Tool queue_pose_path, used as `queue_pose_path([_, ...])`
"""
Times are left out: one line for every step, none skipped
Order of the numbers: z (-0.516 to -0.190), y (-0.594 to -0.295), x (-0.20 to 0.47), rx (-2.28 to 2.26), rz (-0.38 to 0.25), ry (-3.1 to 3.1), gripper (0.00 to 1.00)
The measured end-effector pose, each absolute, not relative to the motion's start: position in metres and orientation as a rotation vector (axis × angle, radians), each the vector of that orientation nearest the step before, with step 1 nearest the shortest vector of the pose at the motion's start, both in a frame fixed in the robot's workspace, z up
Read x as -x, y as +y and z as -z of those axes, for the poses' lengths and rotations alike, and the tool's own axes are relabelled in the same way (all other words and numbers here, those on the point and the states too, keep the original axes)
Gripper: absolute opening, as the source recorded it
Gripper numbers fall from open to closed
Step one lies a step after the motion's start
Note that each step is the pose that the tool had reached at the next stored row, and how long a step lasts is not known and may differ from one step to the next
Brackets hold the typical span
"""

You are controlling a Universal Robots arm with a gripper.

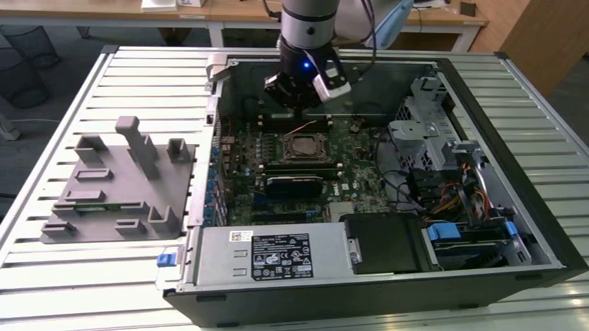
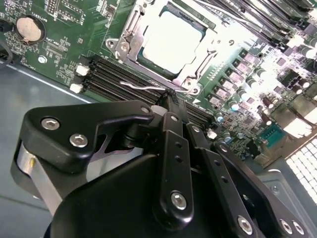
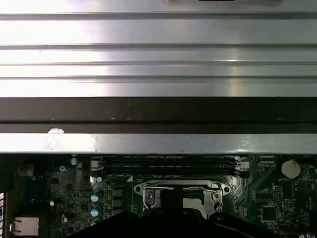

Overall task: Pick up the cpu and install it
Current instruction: 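Install the first cpu locking lever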

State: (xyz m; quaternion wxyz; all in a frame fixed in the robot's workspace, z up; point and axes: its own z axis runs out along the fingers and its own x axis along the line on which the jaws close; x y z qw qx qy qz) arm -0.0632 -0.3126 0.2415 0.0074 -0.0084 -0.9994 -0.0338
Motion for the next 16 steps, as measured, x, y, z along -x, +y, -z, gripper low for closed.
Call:
queue_pose_path([-0.241, -0.313, 0.062, 0.026, 0.106, -3.125, 0.11])
queue_pose_path([-0.241, -0.312, 0.062, 0.026, 0.106, -3.125, 0.11])
queue_pose_path([-0.239, -0.312, 0.06, 0.026, 0.106, -3.125, 0.11])
queue_pose_path([-0.236, -0.311, 0.058, 0.026, 0.106, -3.125, 0.11])
queue_pose_path([-0.235, -0.311, 0.058, 0.026, 0.106, -3.125, 0.11])
queue_pose_path([-0.234, -0.31, 0.058, 0.026, 0.106, -3.125, 0.11])
queue_pose_path([-0.233, -0.309, 0.057, 0.026, 0.105, -3.125, 0.11])
queue_pose_path([-0.232, -0.309, 0.057, 0.026, 0.105, -3.125, 0.11])
queue_pose_path([-0.231, -0.308, 0.056, 0.026, 0.105, -3.125, 0.11])
queue_pose_path([-0.231, -0.308, 0.055, 0.026, 0.105, -3.125, 0.11])
queue_pose_path([-0.23, -0.308, 0.054, 0.026, 0.105, -3.125, 0.11])
queue_pose_path([-0.229, -0.308, 0.054, 0.026, 0.105, -3.125, 0.11])
queue_pose_path([-0.229, -0.308, 0.053, 0.026, 0.105, -3.125, 0.11])
queue_pose_path([-0.228, -0.308, 0.053, 0.026, 0.105, -3.125, 0.11])
queue_pose_path([-0.228, -0.308, 0.053, 0.026, 0.105, -3.125, 0.11])
queue_pose_path([-0.227, -0.308, 0.052, 0.026, 0.105, -3.125, 0.11])
